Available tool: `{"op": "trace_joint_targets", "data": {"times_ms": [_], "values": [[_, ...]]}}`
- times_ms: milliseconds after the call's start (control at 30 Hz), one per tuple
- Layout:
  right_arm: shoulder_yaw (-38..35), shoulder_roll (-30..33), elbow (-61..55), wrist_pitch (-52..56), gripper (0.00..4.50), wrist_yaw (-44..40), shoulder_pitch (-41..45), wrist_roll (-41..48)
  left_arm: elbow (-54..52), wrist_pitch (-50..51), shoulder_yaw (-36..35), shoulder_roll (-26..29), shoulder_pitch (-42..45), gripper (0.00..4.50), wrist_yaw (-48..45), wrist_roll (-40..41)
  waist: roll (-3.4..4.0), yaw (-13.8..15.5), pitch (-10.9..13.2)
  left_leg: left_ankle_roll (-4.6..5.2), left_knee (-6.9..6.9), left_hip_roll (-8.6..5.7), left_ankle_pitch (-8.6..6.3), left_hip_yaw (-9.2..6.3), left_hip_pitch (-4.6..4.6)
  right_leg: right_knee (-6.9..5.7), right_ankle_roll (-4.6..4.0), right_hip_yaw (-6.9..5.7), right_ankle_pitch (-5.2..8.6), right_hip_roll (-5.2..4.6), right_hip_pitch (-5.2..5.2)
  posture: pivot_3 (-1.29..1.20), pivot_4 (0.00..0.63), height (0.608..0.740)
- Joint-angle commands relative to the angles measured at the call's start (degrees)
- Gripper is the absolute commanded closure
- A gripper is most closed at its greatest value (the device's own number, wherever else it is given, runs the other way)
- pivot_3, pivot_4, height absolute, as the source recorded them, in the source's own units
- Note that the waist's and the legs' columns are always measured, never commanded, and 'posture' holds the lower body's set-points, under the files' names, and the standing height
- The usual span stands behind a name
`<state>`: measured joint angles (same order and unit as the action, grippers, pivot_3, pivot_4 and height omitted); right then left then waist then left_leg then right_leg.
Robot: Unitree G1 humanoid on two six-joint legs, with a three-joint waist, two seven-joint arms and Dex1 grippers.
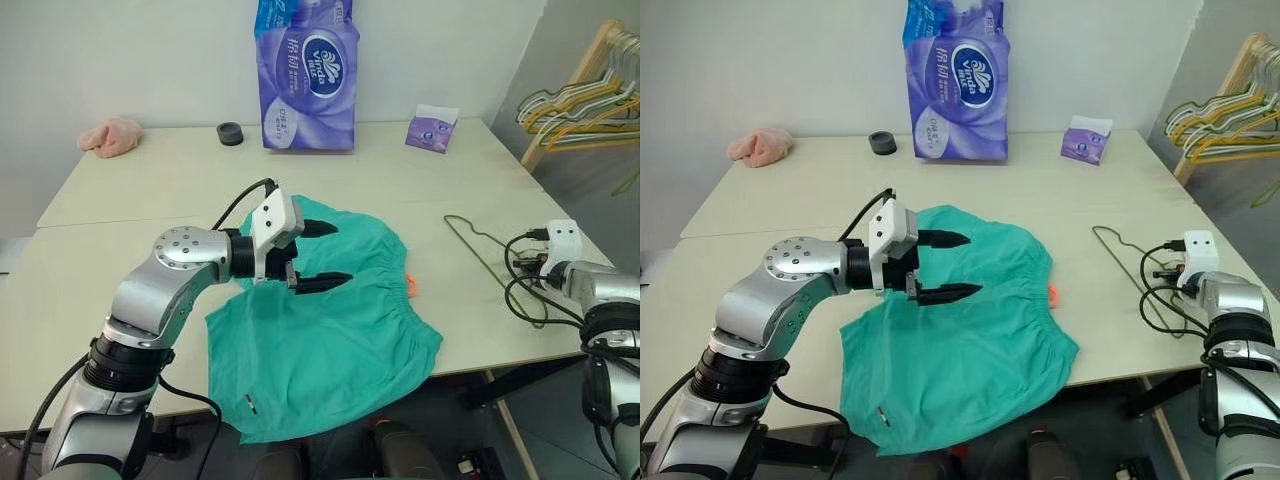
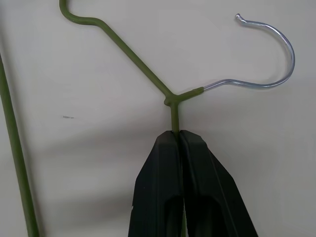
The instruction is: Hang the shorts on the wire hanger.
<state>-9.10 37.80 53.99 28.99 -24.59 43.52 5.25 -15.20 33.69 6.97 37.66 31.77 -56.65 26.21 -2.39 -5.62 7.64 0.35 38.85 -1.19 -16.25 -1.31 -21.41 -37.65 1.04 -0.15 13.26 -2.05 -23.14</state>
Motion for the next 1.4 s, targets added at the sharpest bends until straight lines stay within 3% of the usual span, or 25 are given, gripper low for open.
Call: {"op": "trace_joint_targets", "data": {"times_ms": [33,233,367,633,867,1167,1333,1400], "values": [[0.6,-0.8,-3.9,-2.4,4.47,0.1,-0.5,-0.6,2.2,1.0,-3.1,-0.6,1.1,0.0,1.7,1.0,0.06,0.0,0.0,0.0,0.0,0.0,0.0,0.0,0.0,0.0,0.0,0.0,0.0,0.0,0.0,-0.16,0.111,0.74],[3.7,0.2,-25.2,-7.8,4.47,-3.7,-3.3,-1.2,10.9,-0.9,-7.1,0.2,3.3,0.0,3.6,-0.4,1.0,-0.8,0.6,0.0,-0.03,-0.02,0.0,0.12,-0.19,-0.13,0.07,0.16,0.03,-0.02,-0.33,-0.17,0.109,0.74],[6.5,0.3,-39.1,-10.9,4.47,-7.7,-5.1,-1.4,17.5,0.6,-10.0,0.2,6.9,0.0,4.5,0.5,1.03,-1.0,0.6,0.0,0.0,0.0,0.0,0.14,-0.44,-0.33,0.09,0.19,0.03,-0.11,-0.69,-0.18,0.105,0.74],[14.2,0.9,-55.0,-20.0,4.47,-16.9,-7.0,-3.3,20.9,4.1,-9.6,2.4,8.8,0.0,-0.8,1.8,1.02,-0.8,0.6,-0.01,0.02,-0.06,0.0,0.1,-0.47,-0.31,0.11,0.12,0.02,-0.16,-0.69,-0.18,0.102,0.74],[19.3,0.8,-59.3,-28.3,4.47,-20.8,-5.5,-7.5,18.9,5.9,-5.9,5.6,7.0,0.0,-8.6,1.4,1.02,-0.9,0.6,-0.01,0.01,-0.05,0.0,0.08,-0.47,-0.31,0.11,0.13,0.02,-0.19,-0.72,-0.18,0.099,0.74],[22.8,-0.8,-56.6,-38.3,4.47,-23.6,-1.8,-10.5,14.5,5.8,-1.1,7.4,2.8,0.0,-14.2,0.5,1.02,-1.0,0.6,-0.02,0.02,-0.04,0.0,0.1,-0.48,-0.34,0.1,0.18,0.01,-0.2,-0.8,-0.19,0.102,0.74],[22.3,-2.4,-56.7,-39.7,4.47,-24.4,0.6,-9.4,15.3,5.5,-0.2,7.0,1.8,0.0,-13.5,-0.9,1.02,-0.9,0.6,-0.02,0.01,-0.04,0.0,0.12,-0.51,-0.39,0.09,0.21,0.01,-0.2,-0.86,-0.19,0.106,0.74],[22.0,-2.8,-57.2,-39.2,4.5,-24.6,0.6,-9.0,15.6,5.1,0.0,6.7,1.6,0.39,-13.3,-1.4,1.02,-0.9,0.6,-0.02,0.01,-0.04,0.0,0.12,-0.5,-0.38,0.09,0.22,0.01,-0.2,-0.86,-0.19,0.107,0.74]]}}
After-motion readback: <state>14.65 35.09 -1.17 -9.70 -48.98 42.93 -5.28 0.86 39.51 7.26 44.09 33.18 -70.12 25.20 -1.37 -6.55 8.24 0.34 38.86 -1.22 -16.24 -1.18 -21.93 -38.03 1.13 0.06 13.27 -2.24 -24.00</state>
